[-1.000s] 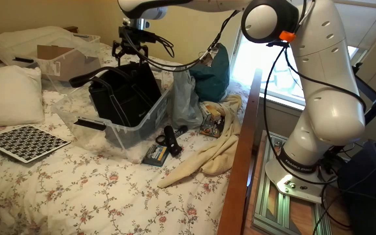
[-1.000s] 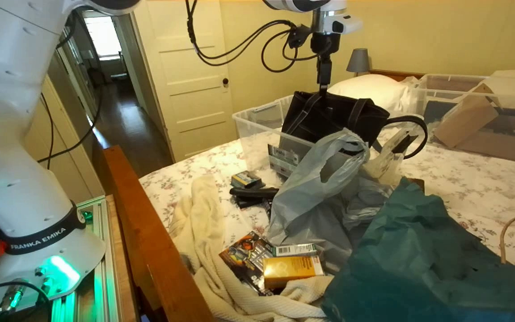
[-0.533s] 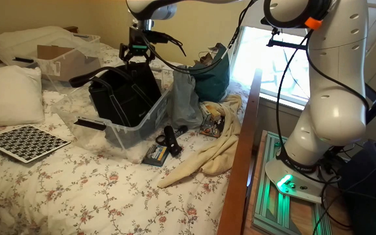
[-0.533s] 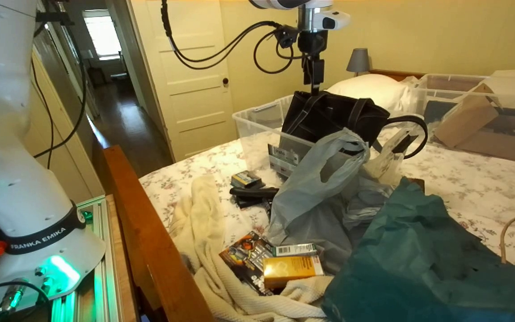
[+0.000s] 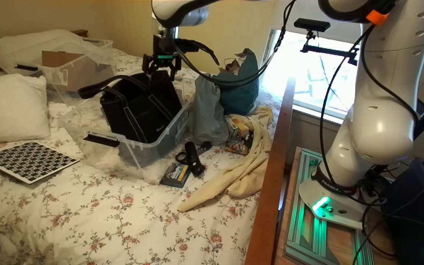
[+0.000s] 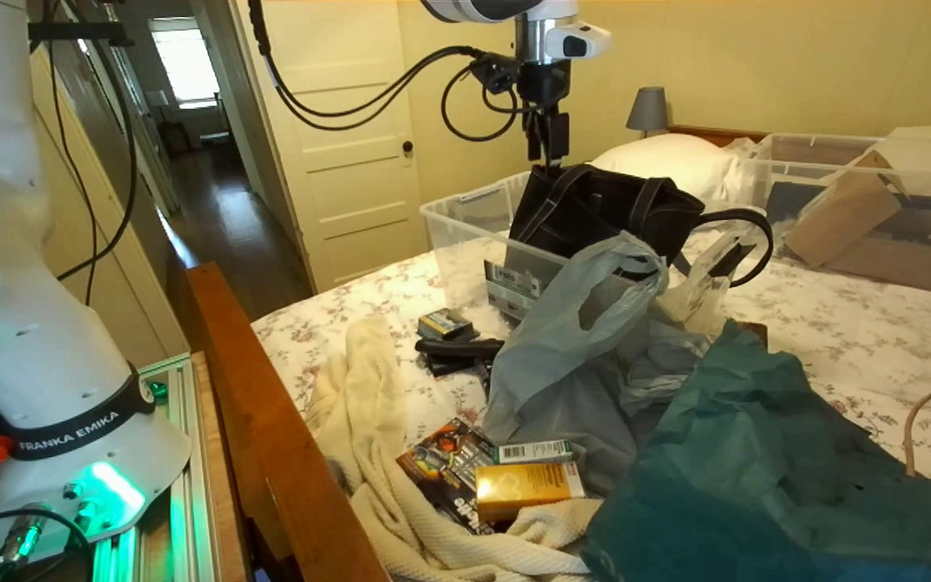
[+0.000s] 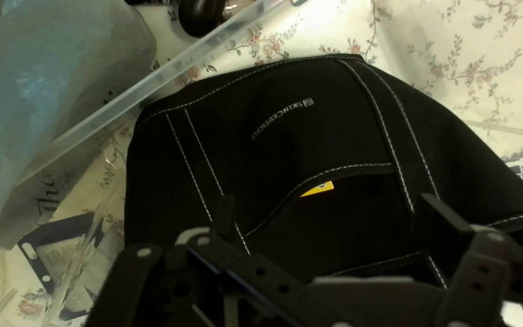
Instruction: Put the yellow packet into the hang bag
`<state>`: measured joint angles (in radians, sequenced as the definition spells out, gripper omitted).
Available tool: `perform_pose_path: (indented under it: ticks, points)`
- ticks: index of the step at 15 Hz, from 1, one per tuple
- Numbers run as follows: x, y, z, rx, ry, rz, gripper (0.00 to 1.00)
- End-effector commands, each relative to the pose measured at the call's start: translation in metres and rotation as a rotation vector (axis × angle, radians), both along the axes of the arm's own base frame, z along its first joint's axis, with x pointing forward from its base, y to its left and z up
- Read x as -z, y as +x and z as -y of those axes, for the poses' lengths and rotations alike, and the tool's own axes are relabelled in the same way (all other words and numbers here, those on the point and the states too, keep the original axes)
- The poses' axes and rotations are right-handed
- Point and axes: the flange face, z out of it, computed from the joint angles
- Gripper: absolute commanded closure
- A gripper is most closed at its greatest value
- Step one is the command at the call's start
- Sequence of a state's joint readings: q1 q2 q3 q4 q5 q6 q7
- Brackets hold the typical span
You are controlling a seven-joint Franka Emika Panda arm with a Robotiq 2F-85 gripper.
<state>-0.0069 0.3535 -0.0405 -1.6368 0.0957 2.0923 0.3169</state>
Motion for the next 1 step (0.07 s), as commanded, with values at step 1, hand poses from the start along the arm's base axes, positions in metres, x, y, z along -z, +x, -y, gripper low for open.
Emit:
perform_pose_path:
  ticks: [1]
  points:
    - [-0.0005,-0.0011,0.0002,-0.002,0.0,-0.002,0.0]
